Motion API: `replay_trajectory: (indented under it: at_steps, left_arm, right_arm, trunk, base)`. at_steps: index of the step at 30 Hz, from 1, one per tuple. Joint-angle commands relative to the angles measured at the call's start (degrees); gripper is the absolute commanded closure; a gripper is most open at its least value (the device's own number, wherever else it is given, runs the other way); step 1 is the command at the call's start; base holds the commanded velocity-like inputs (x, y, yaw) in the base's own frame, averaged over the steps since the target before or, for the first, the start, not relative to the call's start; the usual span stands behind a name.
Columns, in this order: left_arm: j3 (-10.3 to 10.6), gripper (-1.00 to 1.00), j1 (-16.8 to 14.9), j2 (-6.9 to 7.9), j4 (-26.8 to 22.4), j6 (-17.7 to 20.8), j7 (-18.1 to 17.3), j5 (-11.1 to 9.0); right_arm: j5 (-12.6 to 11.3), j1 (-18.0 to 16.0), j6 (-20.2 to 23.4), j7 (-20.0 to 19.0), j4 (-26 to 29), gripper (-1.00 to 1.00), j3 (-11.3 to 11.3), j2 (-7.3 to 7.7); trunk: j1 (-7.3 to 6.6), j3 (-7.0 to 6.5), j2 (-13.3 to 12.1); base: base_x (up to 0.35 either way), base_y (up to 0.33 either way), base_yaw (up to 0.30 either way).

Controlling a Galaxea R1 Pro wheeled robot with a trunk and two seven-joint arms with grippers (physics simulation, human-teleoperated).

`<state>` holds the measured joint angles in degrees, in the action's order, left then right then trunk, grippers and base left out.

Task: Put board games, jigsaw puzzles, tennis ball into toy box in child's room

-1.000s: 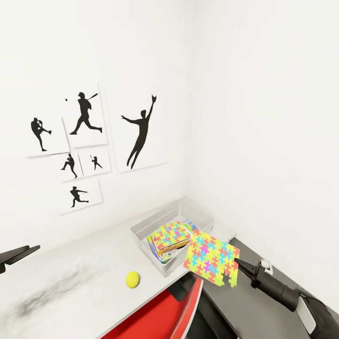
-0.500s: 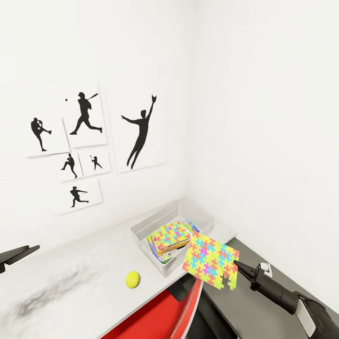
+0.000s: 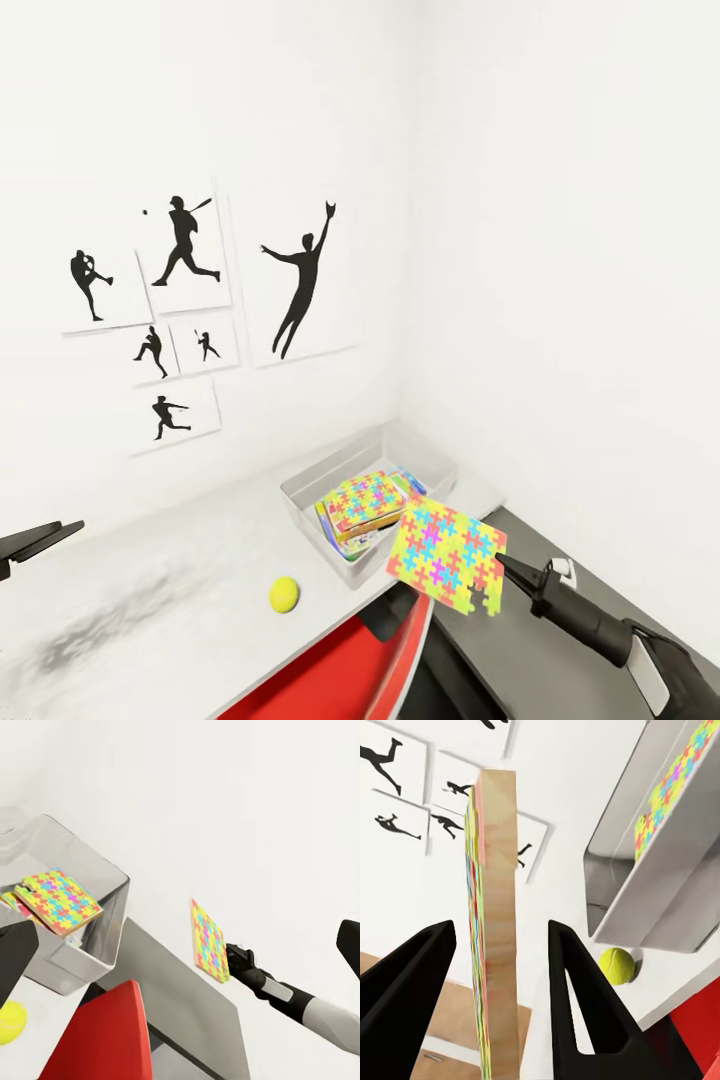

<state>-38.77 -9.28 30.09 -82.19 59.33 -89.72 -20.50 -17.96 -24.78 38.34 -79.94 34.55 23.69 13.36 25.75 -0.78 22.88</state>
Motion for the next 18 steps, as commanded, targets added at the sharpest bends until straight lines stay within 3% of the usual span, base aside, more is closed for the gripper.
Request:
replay_trajectory:
  at_steps: [1,6,18]
  left_arm:
    - [0.0,-1.00,0.0,0.02,0.0,0.6,-0.3,0.1]
    - [0.0,-1.00,0.0,-0.02,0.0,0.6,-0.3,0.1]
    - [0.0,-1.00,0.0,-0.03,0.0,0.6,-0.3,0.1]
  right_arm:
    - [-0.1,0.0,0.5,-0.1,0.0,1.00,0.0,0.00]
    - [-0.1,0.0,0.5,0.0,0.0,1.00,0.0,0.00]
    - [-0.1,0.0,0.5,0.0,0.0,1.00,0.0,0.00]
  trunk:
    - [0.03,0.02,0.0]
    - [0.03,0.02,0.0]
    - [0.03,0.02,0.0]
  base:
    - [0.155,0.000,0.210]
    - [0.183,0.000,0.166]
    - [0.096,0.000,0.012]
